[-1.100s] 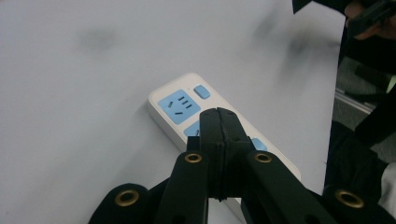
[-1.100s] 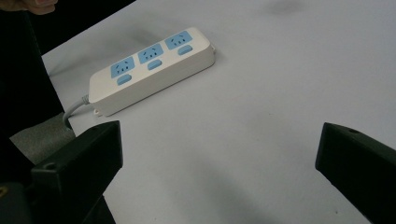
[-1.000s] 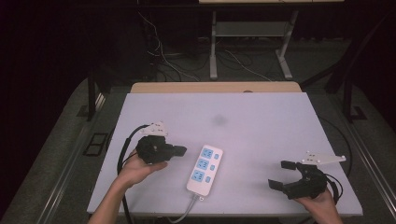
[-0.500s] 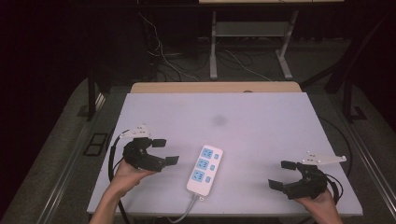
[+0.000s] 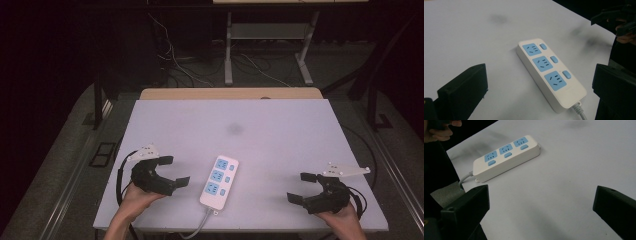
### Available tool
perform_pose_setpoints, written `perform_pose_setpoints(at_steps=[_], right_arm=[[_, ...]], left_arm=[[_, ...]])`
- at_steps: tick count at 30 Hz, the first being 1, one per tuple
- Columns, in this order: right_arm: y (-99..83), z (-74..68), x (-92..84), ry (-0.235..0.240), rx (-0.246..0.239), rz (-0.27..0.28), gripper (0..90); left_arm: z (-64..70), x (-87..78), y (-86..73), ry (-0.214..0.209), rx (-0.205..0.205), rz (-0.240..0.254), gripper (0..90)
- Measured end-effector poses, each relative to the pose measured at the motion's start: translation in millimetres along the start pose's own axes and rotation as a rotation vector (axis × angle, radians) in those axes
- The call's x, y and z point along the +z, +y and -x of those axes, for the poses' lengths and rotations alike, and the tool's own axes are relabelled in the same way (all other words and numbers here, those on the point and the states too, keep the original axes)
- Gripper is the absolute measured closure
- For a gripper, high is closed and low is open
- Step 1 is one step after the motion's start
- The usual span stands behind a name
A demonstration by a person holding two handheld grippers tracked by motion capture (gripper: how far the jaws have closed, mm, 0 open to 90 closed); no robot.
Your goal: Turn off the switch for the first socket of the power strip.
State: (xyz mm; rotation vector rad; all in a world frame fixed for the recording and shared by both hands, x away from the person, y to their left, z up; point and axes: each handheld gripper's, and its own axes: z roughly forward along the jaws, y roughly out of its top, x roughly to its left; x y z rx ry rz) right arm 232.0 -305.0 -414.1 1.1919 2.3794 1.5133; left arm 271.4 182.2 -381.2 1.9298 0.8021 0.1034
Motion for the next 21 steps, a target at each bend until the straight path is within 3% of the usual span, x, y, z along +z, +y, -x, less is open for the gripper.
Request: perform_pose_setpoints(at_steps=[21], right_arm=[[-1.2, 0.1, 0.0, -0.002, 0.001, -0.006, 0.4]], left_arm=[[-4.7, 16.4, -30.6, -0.018, -0.047, -0.016, 0.0]])
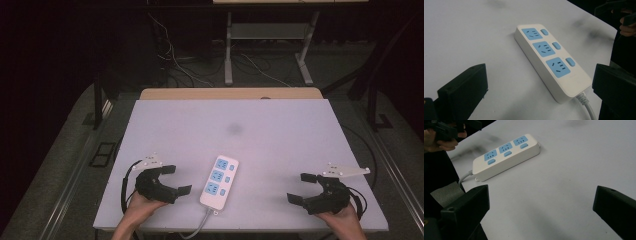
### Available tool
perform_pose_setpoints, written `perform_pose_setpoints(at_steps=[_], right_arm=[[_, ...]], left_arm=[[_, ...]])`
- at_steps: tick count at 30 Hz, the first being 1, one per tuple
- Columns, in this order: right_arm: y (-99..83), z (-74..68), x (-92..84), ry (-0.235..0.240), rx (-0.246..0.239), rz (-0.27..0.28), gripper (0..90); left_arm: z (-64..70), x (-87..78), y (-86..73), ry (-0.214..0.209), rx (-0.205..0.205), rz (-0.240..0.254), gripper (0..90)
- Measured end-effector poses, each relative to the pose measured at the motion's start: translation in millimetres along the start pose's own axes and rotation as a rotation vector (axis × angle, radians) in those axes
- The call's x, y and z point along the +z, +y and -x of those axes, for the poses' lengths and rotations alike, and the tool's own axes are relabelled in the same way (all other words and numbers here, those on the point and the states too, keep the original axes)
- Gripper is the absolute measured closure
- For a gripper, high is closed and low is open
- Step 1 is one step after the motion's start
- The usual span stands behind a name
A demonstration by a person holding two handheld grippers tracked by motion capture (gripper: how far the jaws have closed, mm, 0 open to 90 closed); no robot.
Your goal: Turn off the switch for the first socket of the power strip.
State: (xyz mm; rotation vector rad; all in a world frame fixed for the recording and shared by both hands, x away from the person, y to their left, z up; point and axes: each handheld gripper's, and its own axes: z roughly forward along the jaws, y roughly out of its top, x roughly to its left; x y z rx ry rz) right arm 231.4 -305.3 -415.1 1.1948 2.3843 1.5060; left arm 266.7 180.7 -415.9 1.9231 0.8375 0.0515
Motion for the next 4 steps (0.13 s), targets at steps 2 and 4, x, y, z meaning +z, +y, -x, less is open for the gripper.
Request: perform_pose_setpoints(at_steps=[2, 4], right_arm=[[-0.1, 0.0, 0.0, 0.000, 0.001, 0.000, 0.4], [-0.2, 0.1, -0.1, 0.000, 0.002, 0.000, 0.4]], left_arm=[[-0.8, 2.5, -2.1, 0.001, 0.003, -0.015, 0.0], [-0.7, 4.6, -3.7, -0.002, 0.000, -0.020, 0.0]])
